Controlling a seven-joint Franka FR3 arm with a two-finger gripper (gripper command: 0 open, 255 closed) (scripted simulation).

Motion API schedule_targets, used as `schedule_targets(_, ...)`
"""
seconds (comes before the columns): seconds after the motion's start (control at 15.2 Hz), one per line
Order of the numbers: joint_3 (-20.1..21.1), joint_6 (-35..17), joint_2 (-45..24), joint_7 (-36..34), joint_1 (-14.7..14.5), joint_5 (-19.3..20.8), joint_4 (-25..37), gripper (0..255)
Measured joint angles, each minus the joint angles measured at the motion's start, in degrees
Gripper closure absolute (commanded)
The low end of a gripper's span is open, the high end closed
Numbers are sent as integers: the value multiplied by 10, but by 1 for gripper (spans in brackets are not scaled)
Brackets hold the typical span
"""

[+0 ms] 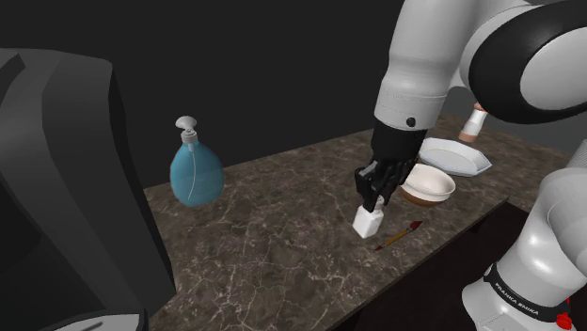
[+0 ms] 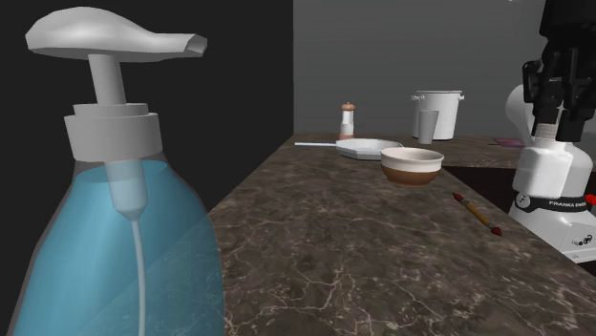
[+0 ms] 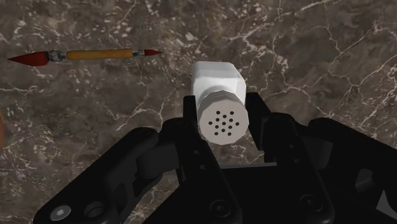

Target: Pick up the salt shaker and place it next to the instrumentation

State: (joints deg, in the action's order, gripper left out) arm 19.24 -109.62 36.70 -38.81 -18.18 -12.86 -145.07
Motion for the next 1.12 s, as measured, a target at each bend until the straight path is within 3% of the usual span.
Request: schedule_targets(1.12,29,-149,-53,2,-4,-18,-97,255)
